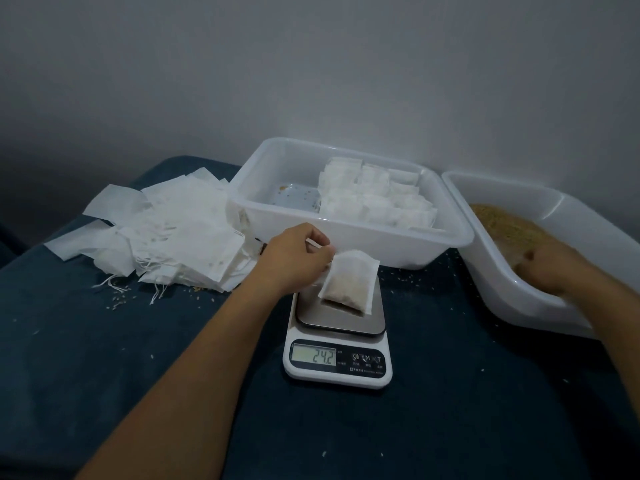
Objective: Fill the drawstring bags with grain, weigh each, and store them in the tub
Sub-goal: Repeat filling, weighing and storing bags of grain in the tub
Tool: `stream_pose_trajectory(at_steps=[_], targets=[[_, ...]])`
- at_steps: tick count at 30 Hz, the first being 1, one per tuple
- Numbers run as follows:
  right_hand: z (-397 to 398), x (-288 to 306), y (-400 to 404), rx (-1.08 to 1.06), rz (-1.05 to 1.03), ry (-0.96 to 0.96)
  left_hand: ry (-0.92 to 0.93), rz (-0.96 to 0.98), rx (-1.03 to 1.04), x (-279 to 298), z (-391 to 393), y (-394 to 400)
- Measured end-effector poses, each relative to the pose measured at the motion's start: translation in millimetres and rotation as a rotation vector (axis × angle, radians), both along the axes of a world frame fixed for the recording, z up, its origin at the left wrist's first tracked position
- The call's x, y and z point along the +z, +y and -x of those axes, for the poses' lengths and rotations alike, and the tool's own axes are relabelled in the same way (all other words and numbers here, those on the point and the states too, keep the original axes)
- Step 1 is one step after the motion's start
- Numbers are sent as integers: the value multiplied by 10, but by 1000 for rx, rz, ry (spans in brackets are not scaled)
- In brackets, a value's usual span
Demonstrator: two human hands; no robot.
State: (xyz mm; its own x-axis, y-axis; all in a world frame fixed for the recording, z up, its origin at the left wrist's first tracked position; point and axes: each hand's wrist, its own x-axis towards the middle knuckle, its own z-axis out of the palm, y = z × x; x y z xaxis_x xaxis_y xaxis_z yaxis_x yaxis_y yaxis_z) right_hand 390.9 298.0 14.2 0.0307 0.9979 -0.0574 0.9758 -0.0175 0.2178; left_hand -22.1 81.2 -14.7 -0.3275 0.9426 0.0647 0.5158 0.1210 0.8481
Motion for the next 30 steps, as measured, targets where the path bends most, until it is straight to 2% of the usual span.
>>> stream_pose_trajectory(at_steps=[7, 9, 11, 13, 14, 16, 18, 20, 23, 25, 30], targets=[[129, 79, -161, -20, -40, 33, 17, 1, -39, 28, -67, -49], [286, 177, -297, 27, -249, 187, 20, -16, -51, 23, -88, -55], [550, 318, -526, 149, -485, 457, 16, -37, -59, 30, -101, -59], [891, 487, -838, 323, -530, 723, -7, -47, -84, 47, -92, -71], [1060, 563, -1008, 429, -470, 810, -30, -51, -108, 60, -83, -78], [1346, 666, -1329, 635, -222, 877, -69, -68, -162, 92, -71, -98], [1572, 700, -1525, 759, 32, 835, -97, -108, -200, 135, -70, -114], [1749, 645, -1573, 787, 185, 736, -138, -149, -243, 175, -78, -136], [1914, 522, -1511, 758, 282, 586, -180, -207, -305, 224, -85, -168], [1963, 498, -1465, 730, 295, 559, -213, -251, -329, 242, -88, -184], [2010, 725, -1434, 758, 273, 746, -292, -368, -279, 273, -86, -178]])
